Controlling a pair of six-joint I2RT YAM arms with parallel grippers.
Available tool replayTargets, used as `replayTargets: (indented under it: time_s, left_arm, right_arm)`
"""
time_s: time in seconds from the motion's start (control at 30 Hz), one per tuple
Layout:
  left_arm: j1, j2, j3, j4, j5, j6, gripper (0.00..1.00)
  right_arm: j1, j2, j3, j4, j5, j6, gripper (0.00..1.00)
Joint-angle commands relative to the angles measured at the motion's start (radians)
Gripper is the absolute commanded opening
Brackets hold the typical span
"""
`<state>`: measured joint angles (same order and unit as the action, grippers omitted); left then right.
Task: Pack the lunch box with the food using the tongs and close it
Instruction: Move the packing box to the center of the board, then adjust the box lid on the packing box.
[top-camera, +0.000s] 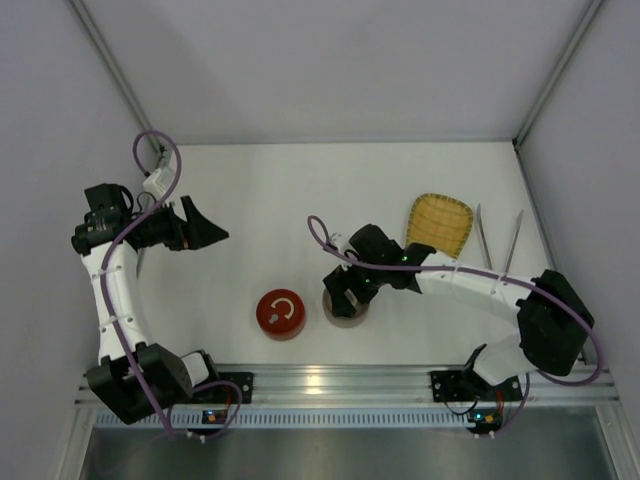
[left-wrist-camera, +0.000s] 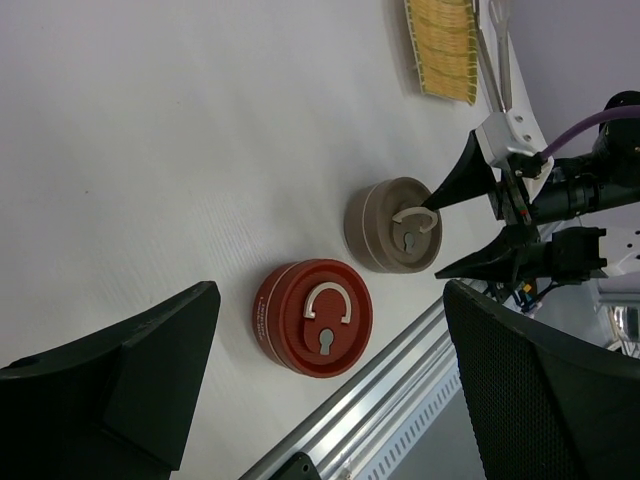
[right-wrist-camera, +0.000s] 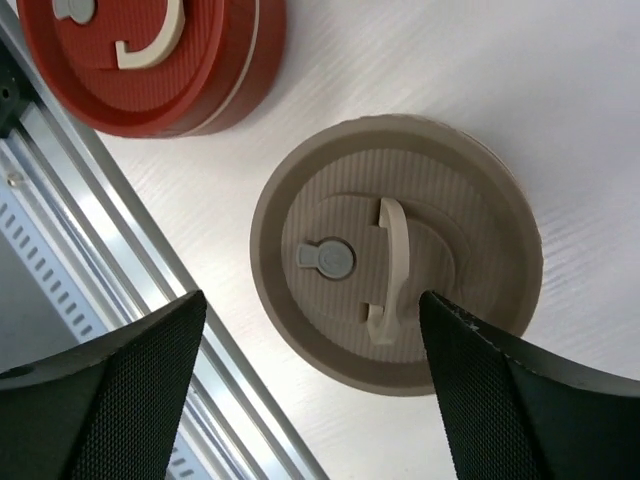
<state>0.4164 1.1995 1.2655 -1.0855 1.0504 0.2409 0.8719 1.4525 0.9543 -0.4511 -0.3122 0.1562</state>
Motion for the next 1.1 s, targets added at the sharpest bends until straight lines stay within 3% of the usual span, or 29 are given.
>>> replayTargets:
  time_s: [0.0, 0.27, 0.4, 0.5, 0.6, 0.63, 0.73, 0.8, 1.07]
  left_arm:
    - [0.005, -0.025, 0.008, -0.03, 0.054, 0.075, 0.98]
    - [0.005, -0.025, 0.015, -0.082, 0.083, 0.147, 0.98]
    - [0.005, -0.026, 0.025, -0.108, 0.077, 0.176, 0.98]
    - [0.005, -0.028, 0.02, -0.113, 0.071, 0.19, 0.98]
    - [0.005, -0.028, 0.017, -0.109, 0.066, 0.193, 0.98]
    - [0.005, -0.028, 0.017, -0.111, 0.065, 0.198, 0.98]
    - [0.005, -0.028, 0.012, -0.108, 0.065, 0.196, 0.98]
    - [0.005, -0.025, 0.011, -0.105, 0.069, 0.192, 0.98]
    - [0.005, -0.021, -0.006, -0.106, 0.074, 0.193, 0.98]
  right_arm:
    - [-0.028, -0.055, -0.023, -0.083, 0.024, -0.114, 0.87]
    - [-0.073, -0.161, -0.005, -0.092, -0.082, -0.23, 0.91]
    - [-0.187, -0.188, 0.008, -0.078, -0.131, -0.254, 0.88]
    - [-0.229, -0.202, 0.041, -0.089, -0.156, -0.331, 0.73]
    - [-0.228, -0.187, 0.106, -0.144, -0.243, -0.392, 0.44]
    - [-0.22, -0.175, 0.154, -0.194, -0.266, -0.397, 0.27]
    - [-0.179, -0.095, 0.224, -0.262, -0.28, -0.406, 0.05]
    - [-0.159, -0.075, 0.218, -0.27, -0.286, -0.396, 0.0]
    - [-0.142, 0.123, 0.184, -0.322, -0.487, -0.449, 0.01]
